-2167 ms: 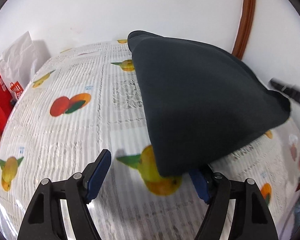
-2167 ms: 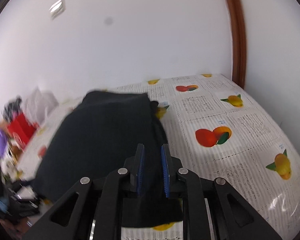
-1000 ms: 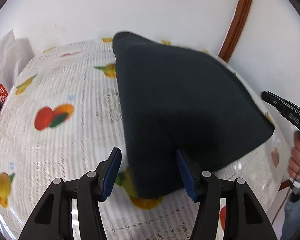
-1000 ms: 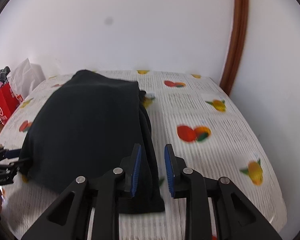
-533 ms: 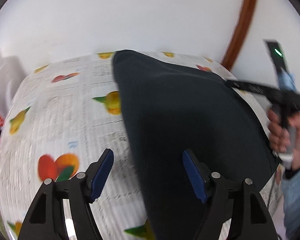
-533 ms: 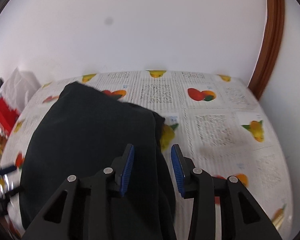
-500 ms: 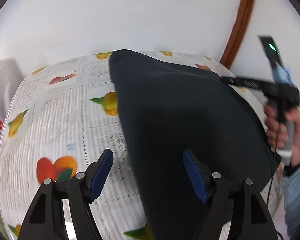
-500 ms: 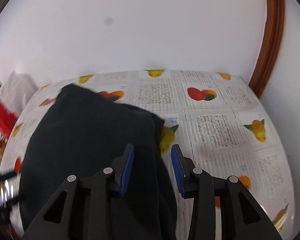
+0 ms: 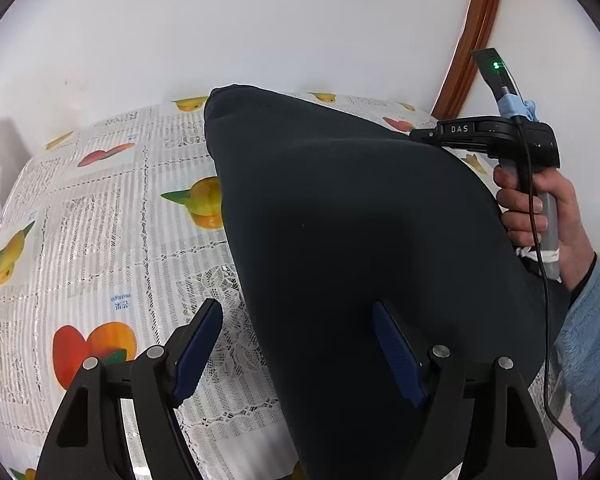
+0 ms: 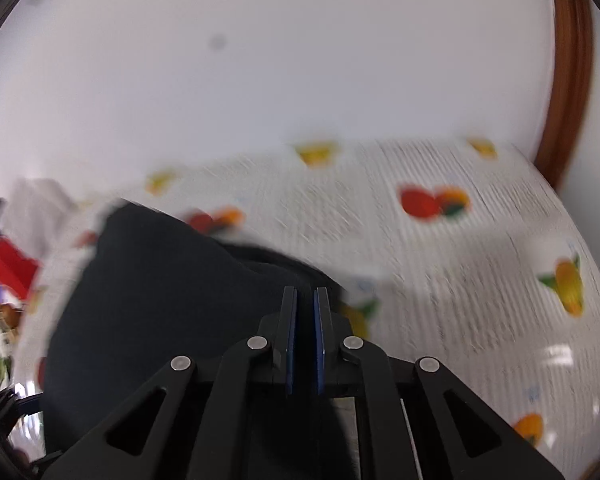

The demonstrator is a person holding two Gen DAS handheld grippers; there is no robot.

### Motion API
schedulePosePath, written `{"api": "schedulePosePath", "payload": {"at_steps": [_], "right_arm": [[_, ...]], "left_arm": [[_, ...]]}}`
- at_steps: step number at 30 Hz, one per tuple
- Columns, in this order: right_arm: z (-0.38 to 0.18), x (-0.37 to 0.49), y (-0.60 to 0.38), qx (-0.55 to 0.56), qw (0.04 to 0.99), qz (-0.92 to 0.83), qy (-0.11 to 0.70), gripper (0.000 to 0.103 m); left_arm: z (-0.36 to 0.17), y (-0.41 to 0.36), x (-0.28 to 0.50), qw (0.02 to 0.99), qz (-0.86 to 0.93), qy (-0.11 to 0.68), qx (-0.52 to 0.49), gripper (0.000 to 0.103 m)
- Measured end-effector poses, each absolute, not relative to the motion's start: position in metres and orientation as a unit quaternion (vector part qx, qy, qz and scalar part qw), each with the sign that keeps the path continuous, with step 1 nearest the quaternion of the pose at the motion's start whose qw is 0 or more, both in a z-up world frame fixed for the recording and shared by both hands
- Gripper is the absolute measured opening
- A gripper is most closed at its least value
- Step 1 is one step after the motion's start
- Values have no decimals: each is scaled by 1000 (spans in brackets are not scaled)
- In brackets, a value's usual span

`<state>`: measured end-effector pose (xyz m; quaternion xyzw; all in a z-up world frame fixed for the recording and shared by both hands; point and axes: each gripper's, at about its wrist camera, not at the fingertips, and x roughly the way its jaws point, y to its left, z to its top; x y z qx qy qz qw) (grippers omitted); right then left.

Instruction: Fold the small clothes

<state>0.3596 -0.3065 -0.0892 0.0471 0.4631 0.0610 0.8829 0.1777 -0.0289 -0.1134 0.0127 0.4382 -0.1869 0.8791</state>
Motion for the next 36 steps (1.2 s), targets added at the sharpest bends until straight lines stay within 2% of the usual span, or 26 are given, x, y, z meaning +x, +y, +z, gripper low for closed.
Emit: {"api": "schedulePosePath", "payload": {"at_steps": [1, 3, 8, 15, 26, 27, 28, 29, 33, 36], "right_arm": [[-82, 353, -314, 61, 887, 60, 454, 24], [-68, 335, -326, 65, 894, 45, 441, 26], [-54, 275, -339, 39, 894, 61, 443, 27], [-68, 194, -345, 27, 899, 89, 429, 30], [-87, 173, -337, 33, 894, 103, 434, 30], [-87, 174, -337, 35, 894, 105, 433, 27], [-86, 173, -337, 36, 896, 107, 431, 17], [-85, 171, -336, 32, 897, 107, 428, 11], [-78, 160, -338, 19, 910, 114, 398, 6], [-78, 157, -356, 79, 910, 121, 388, 4]], "left_arm": [[-112, -27, 175, 880, -185, 438, 10, 77], [-110, -24, 170, 881, -185, 436, 6, 77], [-109, -16, 160, 882, -183, 433, -4, 76], [-108, -8, 140, 881, -179, 438, -22, 75], [-119, -5, 118, 874, -175, 451, -34, 75], [-120, -5, 118, 874, -173, 452, -32, 75], [-121, -6, 118, 874, -173, 453, -31, 75], [-122, -8, 118, 874, -170, 455, -28, 75], [-125, -12, 120, 875, -160, 457, -17, 78], [-125, -12, 120, 874, -160, 458, -18, 78]]}}
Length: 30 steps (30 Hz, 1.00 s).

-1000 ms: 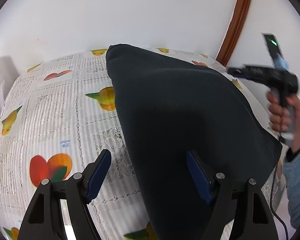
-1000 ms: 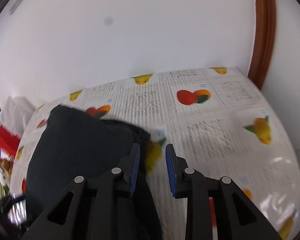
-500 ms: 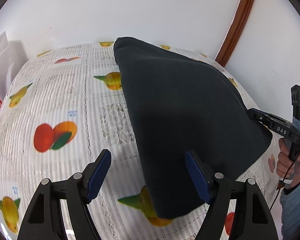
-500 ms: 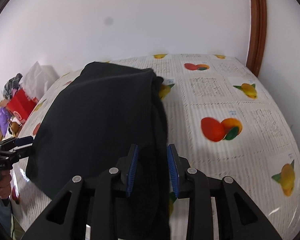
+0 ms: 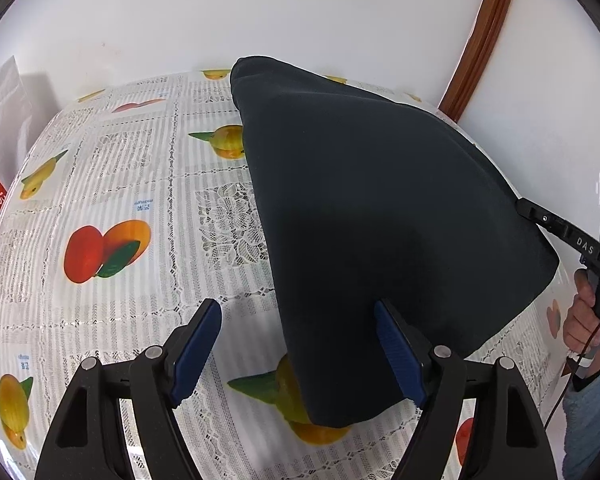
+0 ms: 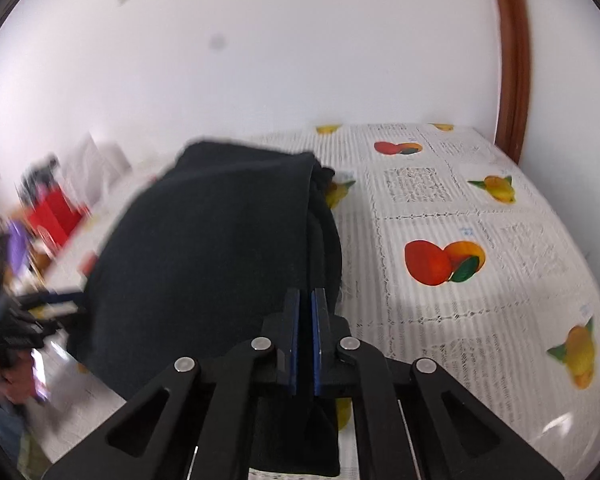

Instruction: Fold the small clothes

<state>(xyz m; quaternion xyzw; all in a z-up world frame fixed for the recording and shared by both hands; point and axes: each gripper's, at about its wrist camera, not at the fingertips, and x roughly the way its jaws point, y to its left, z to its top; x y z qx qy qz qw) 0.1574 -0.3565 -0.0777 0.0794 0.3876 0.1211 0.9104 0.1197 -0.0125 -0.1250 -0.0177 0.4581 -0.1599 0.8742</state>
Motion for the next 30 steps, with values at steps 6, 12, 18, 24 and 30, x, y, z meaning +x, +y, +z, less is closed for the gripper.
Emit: {"api": "schedulePosePath", "payload": {"at_steps": [6, 12, 18, 24, 30], "right_arm": [[-83, 157, -363, 115, 909, 117, 382, 4], [-86, 148, -356, 81, 906, 76, 407, 13], [-75, 111, -358, 42, 911, 48, 407, 17], [-89, 74, -363, 8, 898, 44, 439, 26], [-108, 77, -348, 2, 887, 67, 457, 26]], "left_arm": [[-125, -12, 113, 875, -159, 457, -13, 78], [-123, -11, 100, 878, -147, 455, -14, 77], [-120, -13, 83, 881, -146, 450, -6, 76], [-122, -13, 66, 880, -148, 450, 12, 76], [-135, -22, 55, 879, -153, 450, 46, 75]]}}
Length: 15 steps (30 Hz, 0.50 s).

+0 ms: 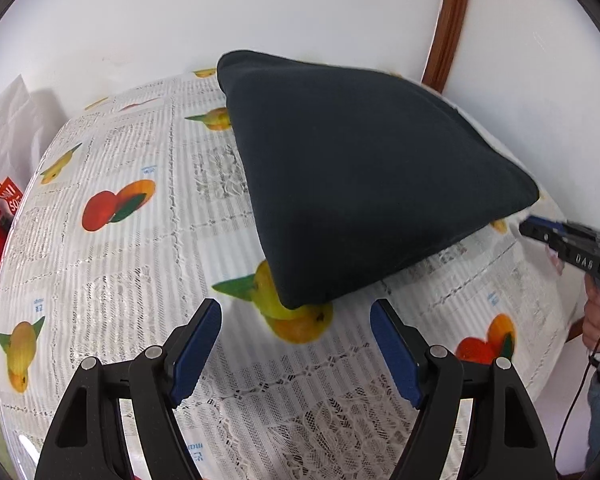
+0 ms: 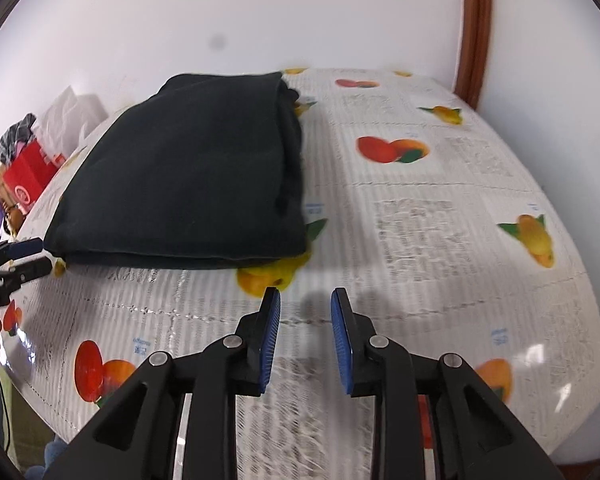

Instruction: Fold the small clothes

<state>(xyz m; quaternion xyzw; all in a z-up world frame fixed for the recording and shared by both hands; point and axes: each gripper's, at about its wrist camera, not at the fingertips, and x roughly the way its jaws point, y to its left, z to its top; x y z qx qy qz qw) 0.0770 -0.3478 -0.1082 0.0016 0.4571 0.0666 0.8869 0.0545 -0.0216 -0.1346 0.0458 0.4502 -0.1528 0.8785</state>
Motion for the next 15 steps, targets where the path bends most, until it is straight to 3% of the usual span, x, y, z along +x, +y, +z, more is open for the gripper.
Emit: {"api": "schedulePosePath", "payload": {"at_steps": [15], "right_arm": [[-119, 139, -309, 23, 889, 89, 448, 27]], "left_arm": [[-138, 0, 115, 882, -99, 461, 16, 75]]}}
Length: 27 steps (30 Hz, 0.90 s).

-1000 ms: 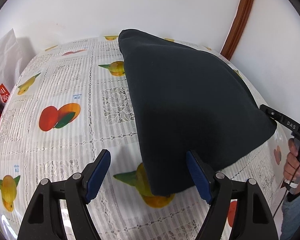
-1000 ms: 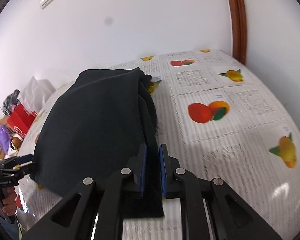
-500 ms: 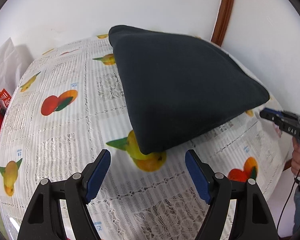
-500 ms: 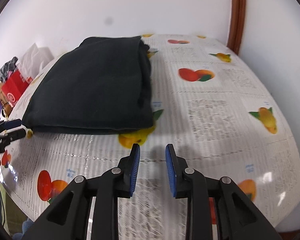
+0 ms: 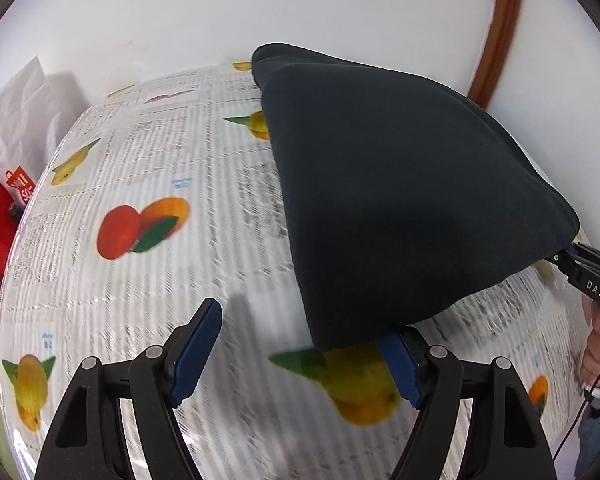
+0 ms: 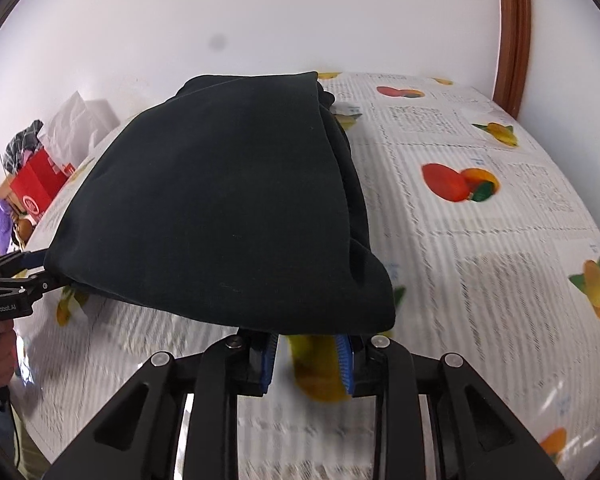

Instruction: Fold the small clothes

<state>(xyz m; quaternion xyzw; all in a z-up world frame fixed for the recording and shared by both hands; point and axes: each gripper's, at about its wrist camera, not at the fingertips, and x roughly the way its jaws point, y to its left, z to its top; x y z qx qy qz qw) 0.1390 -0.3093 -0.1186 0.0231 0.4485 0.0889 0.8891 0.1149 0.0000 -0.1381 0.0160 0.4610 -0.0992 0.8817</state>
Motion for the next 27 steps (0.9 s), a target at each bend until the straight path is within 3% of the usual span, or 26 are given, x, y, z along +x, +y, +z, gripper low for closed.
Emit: {"api": "schedulePosePath", "payload": {"at_steps": [15, 27], "right_arm": [[-103, 132, -319, 59, 894, 67, 438, 27], [-64, 116, -318, 57, 924, 86, 368, 28]], "left_arm": [[-123, 12, 101, 891, -92, 444, -16, 74], [-82, 7, 89, 911, -106, 397, -36, 74]]}}
